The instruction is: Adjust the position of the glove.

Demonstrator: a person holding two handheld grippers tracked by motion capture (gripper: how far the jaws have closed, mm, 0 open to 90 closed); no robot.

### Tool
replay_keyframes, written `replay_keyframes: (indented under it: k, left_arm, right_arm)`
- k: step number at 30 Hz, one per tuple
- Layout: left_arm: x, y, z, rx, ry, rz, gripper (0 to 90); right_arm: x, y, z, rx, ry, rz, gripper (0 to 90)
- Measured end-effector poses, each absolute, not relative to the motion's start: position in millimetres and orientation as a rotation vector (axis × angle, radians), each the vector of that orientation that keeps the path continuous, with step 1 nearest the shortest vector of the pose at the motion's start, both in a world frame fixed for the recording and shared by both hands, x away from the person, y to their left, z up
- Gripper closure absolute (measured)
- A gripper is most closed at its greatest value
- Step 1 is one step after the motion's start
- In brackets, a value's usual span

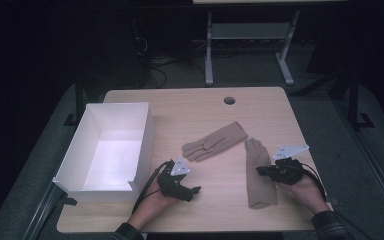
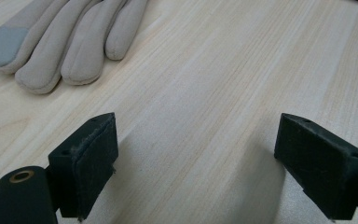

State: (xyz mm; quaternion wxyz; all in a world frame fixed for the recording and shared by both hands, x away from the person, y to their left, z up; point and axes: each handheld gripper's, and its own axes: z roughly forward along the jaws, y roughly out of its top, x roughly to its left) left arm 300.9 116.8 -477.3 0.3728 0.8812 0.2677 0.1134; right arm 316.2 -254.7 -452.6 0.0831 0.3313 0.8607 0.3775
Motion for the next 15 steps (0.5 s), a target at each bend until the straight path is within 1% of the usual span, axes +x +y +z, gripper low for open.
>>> replay_keyframes:
  k: [4,5,15]
  left_arm:
    - [301,117,-477,2.258,0.685,0.292,12.8]
    - [301,117,-477,2.257,0.685,0.292,12.8]
    - [301,117,-478,2.257,0.686,0.293,12.8]
  right_arm:
    - [324,-250,-465,0.982,2.615,1.036,90.0]
    - [323,-250,-467,0.995,2.619,1.066,90.0]
    - [315,-250,-467,0.972,2.650,1.078,90.0]
